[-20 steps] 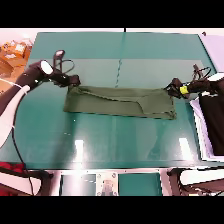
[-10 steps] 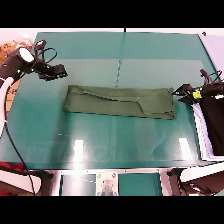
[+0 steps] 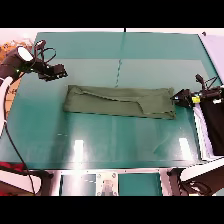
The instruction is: Fold the shirts.
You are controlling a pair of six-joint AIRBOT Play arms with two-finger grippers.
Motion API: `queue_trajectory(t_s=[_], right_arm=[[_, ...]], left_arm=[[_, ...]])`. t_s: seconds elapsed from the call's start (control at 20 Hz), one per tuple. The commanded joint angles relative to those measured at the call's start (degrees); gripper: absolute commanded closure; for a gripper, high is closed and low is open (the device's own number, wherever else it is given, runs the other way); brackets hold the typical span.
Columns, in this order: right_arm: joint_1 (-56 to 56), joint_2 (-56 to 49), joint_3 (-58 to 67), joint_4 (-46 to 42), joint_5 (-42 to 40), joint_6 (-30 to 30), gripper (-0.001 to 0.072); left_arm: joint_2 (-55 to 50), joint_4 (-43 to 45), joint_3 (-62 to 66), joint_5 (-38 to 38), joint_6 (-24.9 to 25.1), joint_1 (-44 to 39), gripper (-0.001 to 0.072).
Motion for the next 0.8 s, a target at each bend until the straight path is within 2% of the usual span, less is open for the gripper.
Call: queue_trajectory(t_s=[0.0,0.4,0.5,0.75], right_arm=[[-3.0,-0.2,0.8,0.5,5.1,-0.9,0.0011],[0.6,-0.8,0.2,1.7,6.7,-3.5,0.0011],[2.4,-1.5,0.2,1.7,4.9,-3.4,0.0011],[5.3,-4.3,0.1,1.9,-2.2,1.2,0.0011]], left_arm=[[0.0,0.0,0.1,-0.8,0.2,0.0,0.0124],[0.0,-0.1,0.1,-0.7,0.2,0.0,0.0124],[0.0,-0.1,0.1,-0.7,0.2,0.0,0.0124],[0.0,-0.1,0.1,-1.2,0.2,0.0,0.0124]])
